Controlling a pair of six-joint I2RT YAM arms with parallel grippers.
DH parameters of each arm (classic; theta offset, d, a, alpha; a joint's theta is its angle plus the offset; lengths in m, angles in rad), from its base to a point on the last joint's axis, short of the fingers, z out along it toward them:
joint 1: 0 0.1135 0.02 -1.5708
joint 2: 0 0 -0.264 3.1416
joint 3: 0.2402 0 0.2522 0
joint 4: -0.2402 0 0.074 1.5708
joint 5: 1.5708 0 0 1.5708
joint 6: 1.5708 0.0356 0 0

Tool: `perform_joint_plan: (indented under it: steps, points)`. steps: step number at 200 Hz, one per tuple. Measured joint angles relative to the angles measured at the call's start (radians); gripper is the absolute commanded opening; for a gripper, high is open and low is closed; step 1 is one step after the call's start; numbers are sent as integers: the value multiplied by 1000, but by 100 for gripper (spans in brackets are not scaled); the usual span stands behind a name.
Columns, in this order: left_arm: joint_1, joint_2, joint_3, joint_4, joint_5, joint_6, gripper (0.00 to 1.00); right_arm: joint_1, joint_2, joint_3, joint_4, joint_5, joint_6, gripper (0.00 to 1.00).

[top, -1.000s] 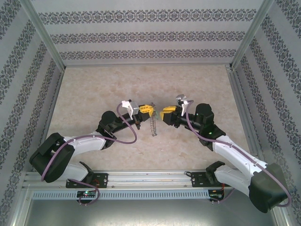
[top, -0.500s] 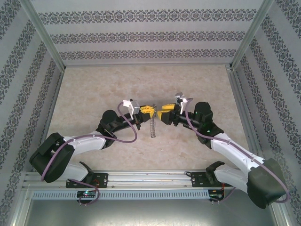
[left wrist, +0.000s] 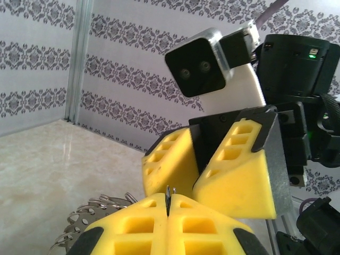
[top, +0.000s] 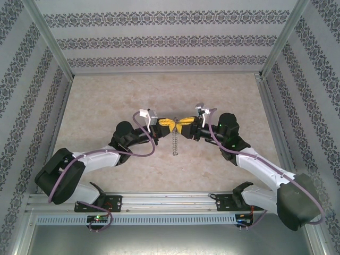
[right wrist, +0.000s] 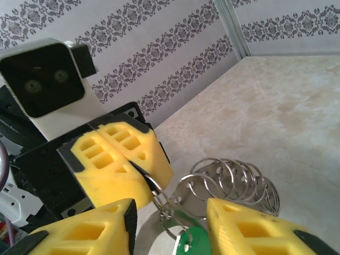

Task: Put the keys on the keyring

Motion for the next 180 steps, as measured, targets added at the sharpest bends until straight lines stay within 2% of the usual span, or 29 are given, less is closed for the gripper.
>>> perform_joint_plan:
  steps: [31, 95, 180]
  points:
    - [3, 26, 0, 18, 14, -37, 0, -3, 6, 3, 16, -6, 8, 38]
    - [8, 42, 0, 74, 22, -86, 0, -10, 30, 3, 59, -11, 26, 44]
    - [34, 93, 0, 187, 29, -180, 0, -17, 92, 3, 170, -49, 79, 39]
